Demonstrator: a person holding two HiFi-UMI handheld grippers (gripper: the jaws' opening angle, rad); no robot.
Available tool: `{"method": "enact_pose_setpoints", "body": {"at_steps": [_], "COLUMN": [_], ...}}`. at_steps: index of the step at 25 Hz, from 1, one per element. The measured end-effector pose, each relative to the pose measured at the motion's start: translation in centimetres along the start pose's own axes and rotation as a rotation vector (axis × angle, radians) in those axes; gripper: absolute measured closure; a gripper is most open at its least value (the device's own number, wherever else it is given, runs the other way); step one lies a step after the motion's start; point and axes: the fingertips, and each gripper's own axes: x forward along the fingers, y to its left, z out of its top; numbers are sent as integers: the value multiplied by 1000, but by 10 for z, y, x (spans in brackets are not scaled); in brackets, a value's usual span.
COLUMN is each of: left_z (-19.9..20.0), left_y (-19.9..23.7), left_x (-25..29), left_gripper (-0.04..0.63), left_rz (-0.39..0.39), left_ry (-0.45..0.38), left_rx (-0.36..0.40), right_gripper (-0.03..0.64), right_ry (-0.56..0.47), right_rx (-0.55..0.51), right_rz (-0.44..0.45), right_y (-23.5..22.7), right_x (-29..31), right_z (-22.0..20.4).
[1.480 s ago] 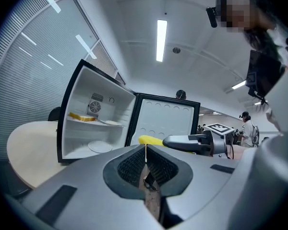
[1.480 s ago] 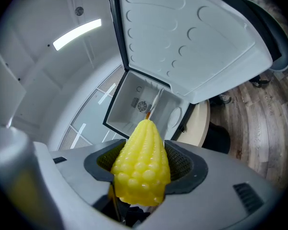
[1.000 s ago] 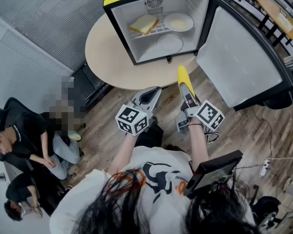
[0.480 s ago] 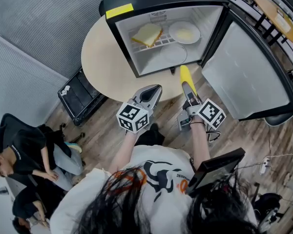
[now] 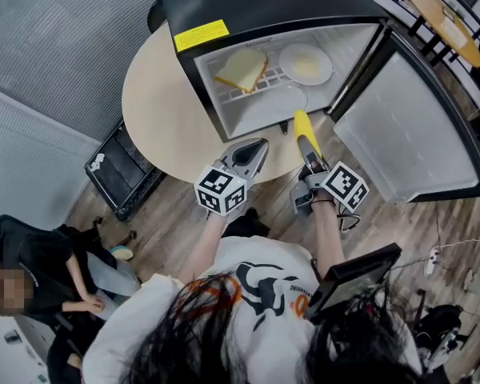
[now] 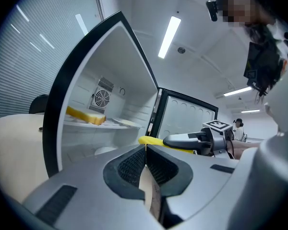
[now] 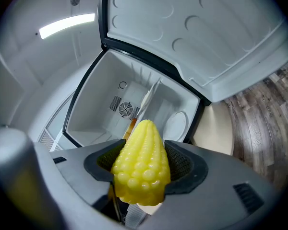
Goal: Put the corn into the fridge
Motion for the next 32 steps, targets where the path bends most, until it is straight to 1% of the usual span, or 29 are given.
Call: {"method": "enact_pose_setpoints", "body": {"at_steps": [9, 13, 17, 26, 29, 32], "left_z": [-1, -5, -7, -16, -18, -16], "left_y": [24, 28, 30, 26, 27, 28], "left_x": [4, 5, 7, 18, 24, 31], "left_gripper": [583, 583, 583, 584, 583, 583], "left_rz": [-73, -100, -115, -122, -106, -85], "left_ry": [24, 37, 43, 55, 59, 55], "left_rx": [3, -1, -10, -39, -43, -54], "right_gripper": [357, 357, 357, 357, 357, 357], "right_ry": [-33, -45, -35, -17, 0, 25], "right_rx": [10, 21, 24, 6, -33, -97], "right_rz": [-37, -57, -75, -102, -119, -145], "right_y": [0, -4, -8, -21, -30, -41], "right_x": [29, 36, 42, 49, 57, 68], "right_z": [-4, -5, -9, -1, 7, 14]}}
